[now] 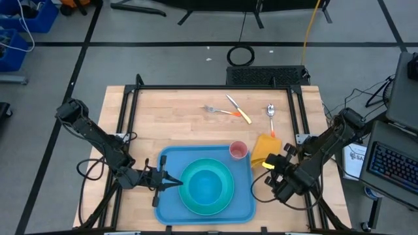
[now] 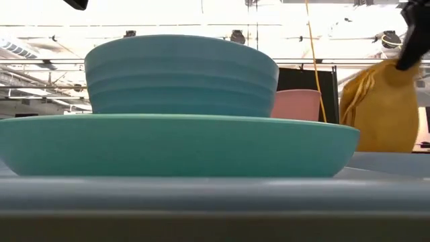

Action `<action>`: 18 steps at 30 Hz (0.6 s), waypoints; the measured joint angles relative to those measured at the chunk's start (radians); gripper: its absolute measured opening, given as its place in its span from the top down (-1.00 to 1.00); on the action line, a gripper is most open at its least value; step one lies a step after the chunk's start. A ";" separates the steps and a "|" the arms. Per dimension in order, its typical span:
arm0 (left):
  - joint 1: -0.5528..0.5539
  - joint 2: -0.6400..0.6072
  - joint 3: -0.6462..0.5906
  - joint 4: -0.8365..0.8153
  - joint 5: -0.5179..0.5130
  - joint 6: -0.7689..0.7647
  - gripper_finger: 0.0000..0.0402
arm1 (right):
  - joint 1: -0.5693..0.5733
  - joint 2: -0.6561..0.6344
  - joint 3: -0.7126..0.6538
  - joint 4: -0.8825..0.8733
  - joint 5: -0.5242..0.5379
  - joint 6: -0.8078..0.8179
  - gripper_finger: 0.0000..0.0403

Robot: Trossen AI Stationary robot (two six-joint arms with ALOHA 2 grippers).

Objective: Set up tray
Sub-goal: Put the yellow table napkin on the blue tray to the left of the green plate

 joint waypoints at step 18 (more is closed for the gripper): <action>0.000 0.000 0.000 -0.006 0.001 -0.004 0.97 | -0.262 -0.027 0.085 -0.134 0.034 -0.098 1.00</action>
